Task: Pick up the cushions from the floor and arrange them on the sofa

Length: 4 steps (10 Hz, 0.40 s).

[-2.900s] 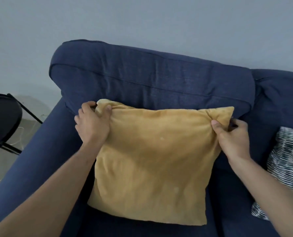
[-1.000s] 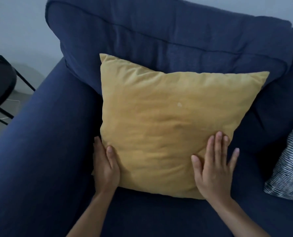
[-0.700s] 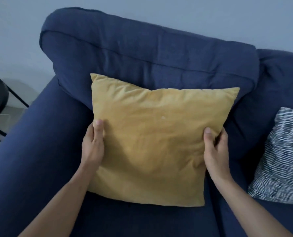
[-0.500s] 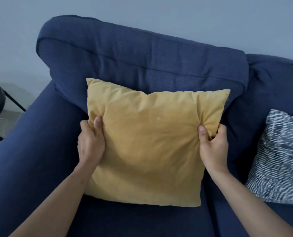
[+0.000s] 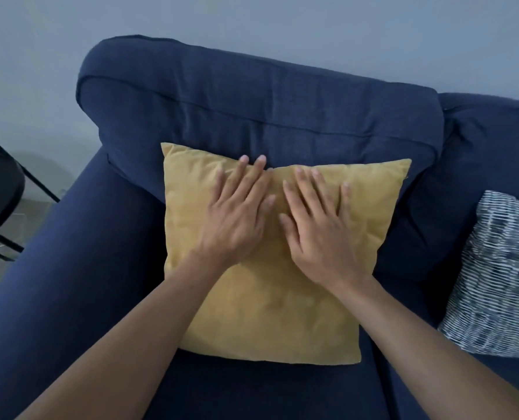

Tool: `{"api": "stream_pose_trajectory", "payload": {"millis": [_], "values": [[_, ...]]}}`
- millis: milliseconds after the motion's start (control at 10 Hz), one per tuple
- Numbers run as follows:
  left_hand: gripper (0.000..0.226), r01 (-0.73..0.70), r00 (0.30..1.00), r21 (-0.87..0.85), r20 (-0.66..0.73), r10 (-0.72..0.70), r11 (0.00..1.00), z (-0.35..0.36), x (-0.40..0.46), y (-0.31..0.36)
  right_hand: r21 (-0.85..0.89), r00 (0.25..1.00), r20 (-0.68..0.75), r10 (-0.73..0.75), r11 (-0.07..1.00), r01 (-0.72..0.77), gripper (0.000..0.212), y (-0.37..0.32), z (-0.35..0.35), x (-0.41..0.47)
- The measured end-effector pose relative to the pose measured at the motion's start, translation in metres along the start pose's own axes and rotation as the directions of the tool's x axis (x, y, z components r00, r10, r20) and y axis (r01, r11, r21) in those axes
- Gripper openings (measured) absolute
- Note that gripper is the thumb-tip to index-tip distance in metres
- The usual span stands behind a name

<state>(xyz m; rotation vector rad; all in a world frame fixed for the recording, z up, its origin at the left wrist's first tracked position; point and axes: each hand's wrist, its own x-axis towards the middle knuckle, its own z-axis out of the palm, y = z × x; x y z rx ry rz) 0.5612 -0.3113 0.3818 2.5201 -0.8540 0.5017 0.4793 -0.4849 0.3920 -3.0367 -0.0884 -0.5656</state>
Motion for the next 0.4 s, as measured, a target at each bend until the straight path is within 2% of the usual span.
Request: {"api": "stream_pose_trajectory", "payload": {"millis": [100, 300, 400], "values": [[0.067, 0.093, 0.982, 0.117, 0.154, -0.111, 0.989, 0.002, 0.004, -0.019, -0.063, 0.996, 0.082, 0.034, 0.998, -0.029, 0.065, 0.01, 0.007, 0.01], [0.075, 0.399, 0.86, 0.174, 0.269, -0.433, 0.9, -0.031, -0.016, -0.09, -0.096, 0.947, 0.132, 0.292, 0.955, -0.281, 0.069, 0.073, -0.009, 0.006], [0.078, 0.525, 0.799, 0.13, 0.264, -0.54, 0.841, -0.052, -0.028, -0.103, -0.024, 0.902, 0.11, 0.418, 0.908, -0.418, 0.066, 0.098, -0.029, -0.001]]}}
